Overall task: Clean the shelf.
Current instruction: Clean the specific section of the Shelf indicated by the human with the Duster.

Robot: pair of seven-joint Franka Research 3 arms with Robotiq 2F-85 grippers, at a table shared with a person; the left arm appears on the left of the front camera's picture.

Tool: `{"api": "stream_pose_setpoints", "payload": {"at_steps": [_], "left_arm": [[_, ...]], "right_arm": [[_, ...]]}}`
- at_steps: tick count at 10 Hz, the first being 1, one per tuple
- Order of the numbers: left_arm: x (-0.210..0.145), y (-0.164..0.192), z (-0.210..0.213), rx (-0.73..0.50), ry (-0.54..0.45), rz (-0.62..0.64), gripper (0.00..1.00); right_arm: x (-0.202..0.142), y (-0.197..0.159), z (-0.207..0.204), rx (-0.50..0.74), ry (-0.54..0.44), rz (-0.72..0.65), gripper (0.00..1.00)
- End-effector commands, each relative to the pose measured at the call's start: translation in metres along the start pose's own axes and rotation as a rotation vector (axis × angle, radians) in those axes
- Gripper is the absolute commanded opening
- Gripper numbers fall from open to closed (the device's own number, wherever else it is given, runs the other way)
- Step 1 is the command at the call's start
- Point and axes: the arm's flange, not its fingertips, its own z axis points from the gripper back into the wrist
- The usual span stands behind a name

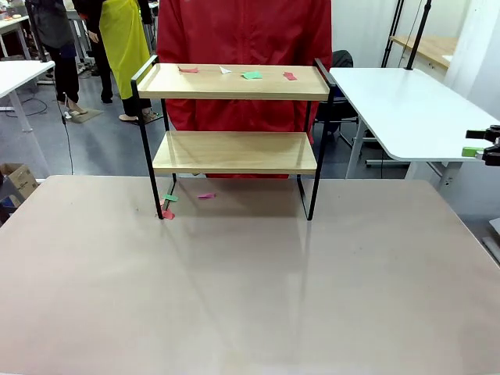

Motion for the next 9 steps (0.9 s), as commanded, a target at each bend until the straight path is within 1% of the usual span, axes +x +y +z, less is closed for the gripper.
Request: {"api": "stream_pose_setpoints", "payload": {"at_steps": [1,2,3,4,5,6,7,9], "left_arm": [[0.037,0.000,-0.047,0.134,0.096,0.079,0.14],[0.059,-0.012,-0.064,0.192,0.187,0.132,0.14],[0.079,-0.023,-0.075,0.187,0.251,0.167,0.14],[0.100,-0.035,-0.086,0.190,0.280,0.185,0.14],[0.113,-0.039,-0.092,0.177,0.274,0.201,0.14],[0.118,-0.038,-0.094,0.171,0.278,0.213,0.14],[0.078,-0.028,-0.098,0.196,0.278,0.178,0.14],[0.078,-0.028,-0.098,0.196,0.278,0.178,0.14]], "right_arm": [[0.008,0.000,-0.001,-0.013,0.015,-0.004,1.00],[0.008,0.000,-0.001,-0.013,0.015,-0.004,1.00],[0.008,0.000,-0.001,-0.013,0.015,-0.004,1.00],[0.008,0.000,-0.001,-0.013,0.015,-0.004,1.00],[0.008,0.000,-0.001,-0.013,0.015,-0.004,1.00],[0.008,0.000,-0.001,-0.013,0.015,-0.004,1.00],[0.008,0.000,-0.001,-0.013,0.015,-0.004,1.00],[0.008,0.000,-0.001,-0.013,0.015,-0.004,1.00]]}}
